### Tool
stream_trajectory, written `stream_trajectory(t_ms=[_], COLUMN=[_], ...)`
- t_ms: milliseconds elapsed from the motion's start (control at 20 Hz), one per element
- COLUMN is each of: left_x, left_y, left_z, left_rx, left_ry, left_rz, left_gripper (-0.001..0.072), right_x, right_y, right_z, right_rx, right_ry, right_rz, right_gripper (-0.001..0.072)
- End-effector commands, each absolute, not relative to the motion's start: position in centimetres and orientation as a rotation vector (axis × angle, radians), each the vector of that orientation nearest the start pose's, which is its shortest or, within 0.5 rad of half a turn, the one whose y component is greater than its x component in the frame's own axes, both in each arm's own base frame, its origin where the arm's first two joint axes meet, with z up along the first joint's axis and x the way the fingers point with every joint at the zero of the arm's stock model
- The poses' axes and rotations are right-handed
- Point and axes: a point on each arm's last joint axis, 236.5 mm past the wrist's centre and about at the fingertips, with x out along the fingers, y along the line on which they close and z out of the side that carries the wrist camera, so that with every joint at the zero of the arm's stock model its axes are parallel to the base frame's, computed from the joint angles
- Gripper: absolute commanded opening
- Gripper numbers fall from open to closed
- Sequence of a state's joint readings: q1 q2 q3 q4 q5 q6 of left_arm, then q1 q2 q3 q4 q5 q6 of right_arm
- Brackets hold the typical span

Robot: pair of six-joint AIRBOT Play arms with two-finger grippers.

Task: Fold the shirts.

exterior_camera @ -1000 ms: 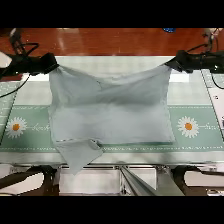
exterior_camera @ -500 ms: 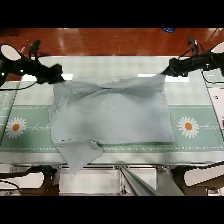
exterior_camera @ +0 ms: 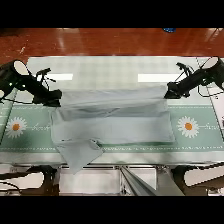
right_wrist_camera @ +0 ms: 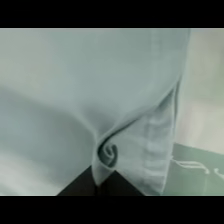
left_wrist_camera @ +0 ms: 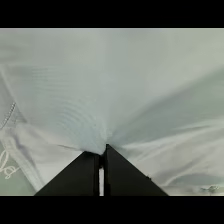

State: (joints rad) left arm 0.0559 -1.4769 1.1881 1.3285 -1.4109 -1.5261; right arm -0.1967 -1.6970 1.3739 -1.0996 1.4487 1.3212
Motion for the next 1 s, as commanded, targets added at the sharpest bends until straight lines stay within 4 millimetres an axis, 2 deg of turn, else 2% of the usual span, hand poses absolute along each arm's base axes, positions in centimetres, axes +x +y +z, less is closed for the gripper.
stream_trajectory(t_ms=[0,150,200,250,300,350,450,550,650,700,800,900,950], left_x=[32.3,33.2,33.5,33.7,33.5,33.0,31.3,29.9,28.0,26.2,21.2,16.7,15.4], left_y=[-3.1,-3.4,-3.6,-3.7,-3.9,-3.6,-2.6,-1.8,-0.7,-0.2,0.4,-0.1,-0.8], left_z=[-6.1,-6.2,-6.2,-6.3,-6.2,-6.1,-5.5,-4.6,-4.4,-4.8,-6.3,-7.8,-8.3], left_rx=[-0.231,-0.227,-0.232,-0.24,-0.231,-0.209,-0.234,-0.246,-0.279,-0.289,-0.353,-0.415,-0.464], left_ry=[1.703,1.663,1.65,1.642,1.65,1.671,1.747,1.76,1.717,1.714,1.779,1.841,1.849], left_rz=[-0.116,-0.116,-0.117,-0.108,-0.114,-0.119,-0.054,-0.048,-0.014,-0.009,0.033,0.056,0.053], left_gripper=[0.0023,0.0024,0.0028,0.0126,0.0414,0.0508,0.0508,0.0507,0.0508,0.0507,0.0507,0.0507,0.0507], right_x=[36.8,37.5,37.9,38.2,38.2,38.1,38.0,37.7,37.1,36.5,34.7,32.9,32.3], right_y=[3.1,3.1,3.1,2.9,2.9,2.9,0.8,-2.5,-4.5,-5.1,-4.3,-1.7,-0.4], right_z=[-7.9,-8.2,-8.3,-8.4,-8.4,-8.3,-7.6,-6.1,-5.1,-5.2,-5.5,-5.6,-5.5], right_rx=[0.432,0.443,0.455,0.47,0.477,0.471,0.43,0.401,0.471,0.527,0.68,0.756,0.791], right_ry=[1.667,1.637,1.625,1.618,1.618,1.621,1.603,1.553,1.454,1.396,1.274,1.19,1.161], right_rz=[0.331,0.317,0.3,0.272,0.265,0.267,0.217,0.13,0.055,0.018,-0.012,0.033,0.055], right_gripper=[0.002,0.002,0.0043,0.0251,0.0409,0.0411,0.041,0.041,0.041,0.041,0.041,0.0409,0.0409])
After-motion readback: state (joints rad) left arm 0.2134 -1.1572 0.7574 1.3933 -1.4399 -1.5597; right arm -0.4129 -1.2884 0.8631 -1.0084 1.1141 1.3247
